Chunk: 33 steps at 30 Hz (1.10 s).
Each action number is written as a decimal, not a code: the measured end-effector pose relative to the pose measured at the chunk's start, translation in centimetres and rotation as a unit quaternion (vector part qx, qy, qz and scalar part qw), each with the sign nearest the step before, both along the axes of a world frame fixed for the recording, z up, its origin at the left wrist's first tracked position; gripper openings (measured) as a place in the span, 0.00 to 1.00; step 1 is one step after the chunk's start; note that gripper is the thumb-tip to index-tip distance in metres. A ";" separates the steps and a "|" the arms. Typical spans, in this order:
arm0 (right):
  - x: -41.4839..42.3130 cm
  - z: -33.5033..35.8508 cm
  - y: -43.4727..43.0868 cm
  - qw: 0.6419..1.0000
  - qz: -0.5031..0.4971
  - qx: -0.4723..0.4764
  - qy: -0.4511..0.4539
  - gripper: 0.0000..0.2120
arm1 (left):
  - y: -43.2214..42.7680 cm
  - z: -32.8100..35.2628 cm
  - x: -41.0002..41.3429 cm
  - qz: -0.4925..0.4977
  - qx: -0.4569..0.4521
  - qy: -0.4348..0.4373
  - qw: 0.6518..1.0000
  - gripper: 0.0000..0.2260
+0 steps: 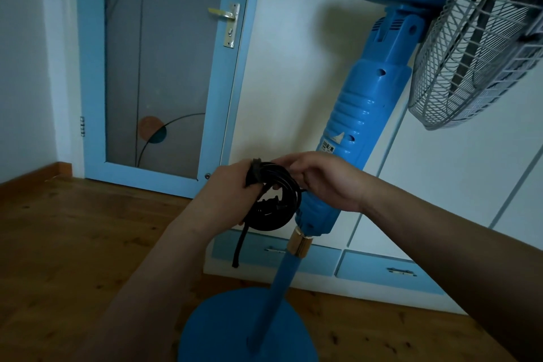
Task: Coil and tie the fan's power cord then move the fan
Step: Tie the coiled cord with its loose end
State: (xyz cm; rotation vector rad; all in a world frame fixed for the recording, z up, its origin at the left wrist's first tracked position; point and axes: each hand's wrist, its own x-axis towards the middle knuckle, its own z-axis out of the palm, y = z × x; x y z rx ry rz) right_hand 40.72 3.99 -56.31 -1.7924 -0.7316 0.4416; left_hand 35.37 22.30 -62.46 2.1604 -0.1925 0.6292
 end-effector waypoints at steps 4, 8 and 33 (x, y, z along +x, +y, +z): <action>1.3 0.5 -0.3 0.999 -0.012 -0.001 0.047 0.21 | -0.5 0.0 -0.1 -0.010 0.046 -0.028 0.999 0.06; 1.9 1.9 -1.0 0.992 0.068 -0.069 0.082 0.21 | -0.4 0.0 -0.3 -0.019 0.106 -0.046 0.993 0.10; 2.6 2.7 1.0 0.949 0.097 -0.271 -0.129 0.13 | 1.2 -1.5 0.0 -0.048 0.109 -0.068 0.991 0.03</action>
